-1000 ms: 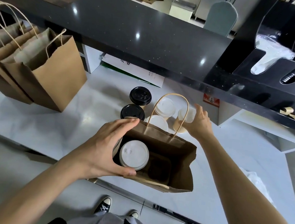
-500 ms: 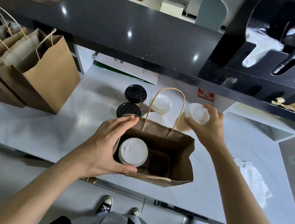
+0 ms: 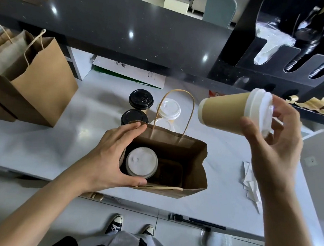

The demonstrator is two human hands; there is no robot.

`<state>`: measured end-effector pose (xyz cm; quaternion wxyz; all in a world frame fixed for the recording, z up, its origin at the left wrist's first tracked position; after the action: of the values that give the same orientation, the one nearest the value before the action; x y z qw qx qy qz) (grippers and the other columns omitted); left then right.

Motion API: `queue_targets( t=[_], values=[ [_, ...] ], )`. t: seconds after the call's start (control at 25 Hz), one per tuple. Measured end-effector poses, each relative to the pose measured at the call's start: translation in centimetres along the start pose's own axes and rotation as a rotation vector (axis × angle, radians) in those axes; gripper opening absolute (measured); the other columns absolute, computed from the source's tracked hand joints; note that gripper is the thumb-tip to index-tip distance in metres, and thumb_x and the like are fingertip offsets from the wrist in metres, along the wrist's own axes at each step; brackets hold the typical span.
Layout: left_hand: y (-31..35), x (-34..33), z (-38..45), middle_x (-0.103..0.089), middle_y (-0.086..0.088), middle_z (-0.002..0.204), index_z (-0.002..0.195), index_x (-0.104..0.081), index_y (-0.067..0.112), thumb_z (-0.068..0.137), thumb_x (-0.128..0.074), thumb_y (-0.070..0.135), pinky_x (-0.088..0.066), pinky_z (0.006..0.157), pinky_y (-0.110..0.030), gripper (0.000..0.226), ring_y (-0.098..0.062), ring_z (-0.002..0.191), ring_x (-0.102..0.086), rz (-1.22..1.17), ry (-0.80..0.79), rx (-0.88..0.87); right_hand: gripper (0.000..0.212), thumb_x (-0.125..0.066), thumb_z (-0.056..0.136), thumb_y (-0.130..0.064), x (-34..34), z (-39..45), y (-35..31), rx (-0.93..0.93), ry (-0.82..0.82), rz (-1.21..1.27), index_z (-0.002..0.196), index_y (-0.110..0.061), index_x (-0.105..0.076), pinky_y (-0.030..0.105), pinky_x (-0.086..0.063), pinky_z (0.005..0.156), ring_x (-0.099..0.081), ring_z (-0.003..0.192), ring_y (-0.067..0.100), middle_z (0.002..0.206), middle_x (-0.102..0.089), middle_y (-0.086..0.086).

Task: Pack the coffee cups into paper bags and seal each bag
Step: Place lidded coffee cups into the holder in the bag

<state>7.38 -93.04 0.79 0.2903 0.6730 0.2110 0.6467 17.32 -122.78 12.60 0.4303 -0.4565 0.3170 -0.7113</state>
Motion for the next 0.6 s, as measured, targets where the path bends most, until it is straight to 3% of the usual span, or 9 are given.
queue_targets(
  t=[0.12,0.24,0.36,0.44,0.52,0.6],
  values=[
    [-0.1,-0.1,0.0,-0.009,0.037,0.159,0.156,-0.012,0.055,0.058,-0.084,0.07,-0.02,0.114,-0.023,0.123,0.008,0.146,-0.01,-0.004,-0.006,0.002,0.068,-0.071,0.078,-0.05,-0.3,-1.1,-1.5,0.083,-0.119,0.062,0.139,-0.025,-0.052,0.043,-0.057,0.085,-0.058,0.116,0.028,0.13,-0.057,0.009],
    [-0.1,-0.2,0.0,-0.009,0.036,0.16,0.155,-0.011,0.056,0.056,-0.081,0.074,-0.022,0.115,-0.027,0.123,0.004,0.146,-0.011,-0.01,-0.01,0.004,0.069,-0.075,0.075,-0.049,-2.6,-2.7,-1.9,0.094,-0.365,0.093,0.137,-0.031,-0.053,0.042,-0.053,0.086,-0.059,0.115,0.025,0.128,-0.056,0.009],
    [-0.1,-0.1,0.1,-0.01,0.036,0.16,0.155,-0.014,0.055,0.054,-0.08,0.076,-0.022,0.114,-0.025,0.123,0.005,0.146,-0.011,-0.015,-0.004,0.006,0.074,-0.079,0.071,-0.054,-5.7,-4.8,-1.9,0.122,-0.601,-0.083,0.137,-0.039,-0.051,0.022,-0.048,0.098,-0.054,0.126,0.013,0.132,-0.05,-0.008],
    [0.0,-0.1,0.0,-0.01,0.035,0.16,0.156,-0.015,0.053,0.054,-0.08,0.077,-0.022,0.114,-0.025,0.124,0.006,0.146,-0.011,-0.017,-0.004,0.001,0.078,-0.076,0.067,-0.064,-7.4,-5.9,-1.6,0.123,-0.692,-0.194,0.138,-0.044,-0.049,0.012,-0.044,0.097,-0.051,0.126,0.006,0.132,-0.045,-0.016],
    [0.1,-0.2,0.0,-0.009,0.036,0.16,0.157,-0.014,0.052,0.055,-0.08,0.076,-0.021,0.114,-0.026,0.124,0.006,0.146,-0.01,-0.011,-0.004,-0.004,0.083,-0.07,0.064,-0.074,-8.5,-6.5,-1.0,0.104,-0.752,-0.304,0.139,-0.047,-0.044,0.009,-0.045,0.088,-0.052,0.118,0.0,0.128,-0.042,-0.021],
    [0.1,-0.1,-0.1,-0.008,0.036,0.16,0.157,-0.014,0.051,0.056,-0.082,0.073,-0.022,0.114,-0.026,0.124,0.006,0.146,-0.01,-0.006,-0.007,-0.001,0.083,-0.069,0.067,-0.072,-9.7,-7.1,-0.3,0.134,-0.799,-0.459,0.14,-0.046,-0.04,0.015,-0.043,0.082,-0.053,0.11,0.003,0.127,-0.04,-0.019]
  ],
)
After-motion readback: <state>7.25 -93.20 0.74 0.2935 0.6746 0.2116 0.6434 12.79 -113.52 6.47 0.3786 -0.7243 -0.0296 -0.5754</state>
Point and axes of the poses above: each hand's wrist, its own z-axis towards the middle knuckle, its own x-axis out of the back of the hand, y = z × x, the point moved 9 cm from there along z, towards the middle knuckle
